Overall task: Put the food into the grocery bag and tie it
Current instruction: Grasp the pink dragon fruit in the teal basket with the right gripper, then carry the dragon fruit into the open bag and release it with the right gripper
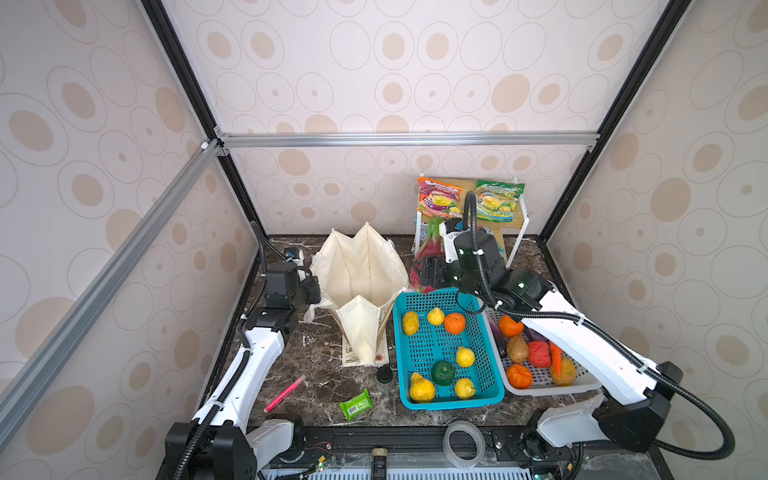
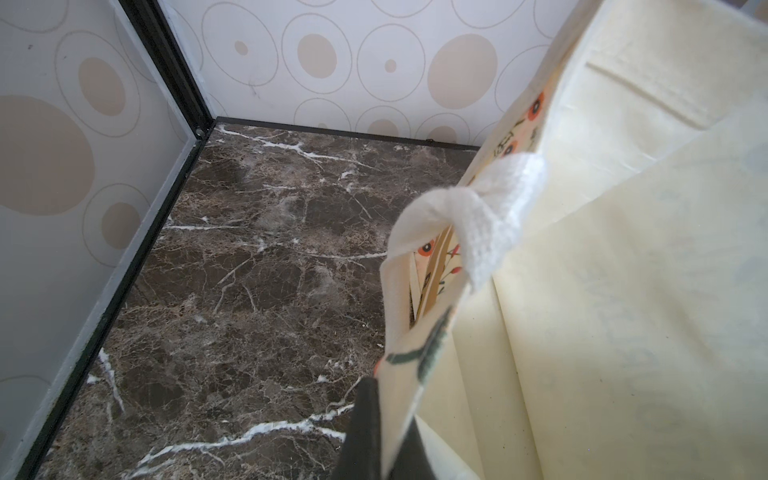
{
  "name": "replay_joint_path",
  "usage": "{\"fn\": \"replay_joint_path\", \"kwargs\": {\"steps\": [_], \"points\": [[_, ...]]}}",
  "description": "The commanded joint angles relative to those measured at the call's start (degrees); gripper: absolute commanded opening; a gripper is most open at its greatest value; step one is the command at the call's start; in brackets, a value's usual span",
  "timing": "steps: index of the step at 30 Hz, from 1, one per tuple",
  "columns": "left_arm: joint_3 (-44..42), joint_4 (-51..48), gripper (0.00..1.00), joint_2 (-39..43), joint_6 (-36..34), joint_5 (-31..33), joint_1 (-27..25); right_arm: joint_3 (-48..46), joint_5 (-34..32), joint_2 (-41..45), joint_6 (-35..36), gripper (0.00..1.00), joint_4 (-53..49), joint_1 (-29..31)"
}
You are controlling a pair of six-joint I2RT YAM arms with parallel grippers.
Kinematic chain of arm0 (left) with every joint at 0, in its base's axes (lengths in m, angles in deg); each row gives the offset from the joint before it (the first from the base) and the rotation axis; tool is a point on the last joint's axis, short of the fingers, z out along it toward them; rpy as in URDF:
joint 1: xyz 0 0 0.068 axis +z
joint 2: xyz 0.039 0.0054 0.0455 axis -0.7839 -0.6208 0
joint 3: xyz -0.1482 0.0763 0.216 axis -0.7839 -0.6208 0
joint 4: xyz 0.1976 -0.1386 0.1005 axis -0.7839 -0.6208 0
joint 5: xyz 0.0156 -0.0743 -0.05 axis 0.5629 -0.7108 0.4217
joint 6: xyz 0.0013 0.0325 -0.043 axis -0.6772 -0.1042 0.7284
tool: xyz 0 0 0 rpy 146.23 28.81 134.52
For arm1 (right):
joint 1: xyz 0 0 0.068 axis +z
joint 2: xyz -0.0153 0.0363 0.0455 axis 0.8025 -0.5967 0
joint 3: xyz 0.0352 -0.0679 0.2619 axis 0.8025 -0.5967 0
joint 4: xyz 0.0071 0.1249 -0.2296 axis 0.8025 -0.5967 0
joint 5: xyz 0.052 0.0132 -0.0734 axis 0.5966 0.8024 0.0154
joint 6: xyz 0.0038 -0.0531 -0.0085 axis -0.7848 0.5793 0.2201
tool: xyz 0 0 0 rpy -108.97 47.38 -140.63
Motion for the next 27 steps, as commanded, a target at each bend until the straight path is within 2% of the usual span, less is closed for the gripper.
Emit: {"fn": "replay_joint_path", "kwargs": {"steps": [1,8,11,16,27], "points": [[0.1,0.5,0.00,1.4,-0.5,-1.3,0.2,7.8,3.9,-7.9,3.6,0.73,0.8,1.8],[-0.1,0.8,0.00,1.8,-0.4,-1.7,0.1,29.2,1.8,-28.3,9.4,0.73,-7.4,6.4],[-0.2,0.9,0.00,2.0,-0.4,-1.8,0.2,34.9,1.5,-34.9,9.9,0.73,-10.3,7.6],[-0.1,1.0,0.00,2.0,-0.4,-2.1,0.1,36.7,2.9,-40.9,8.7,0.73,-10.6,7.9],[-0.2,1.0,0.00,2.0,-0.3,-2.0,0.1,36.0,2.2,-47.7,6.9,0.73,-10.2,7.9]]}}
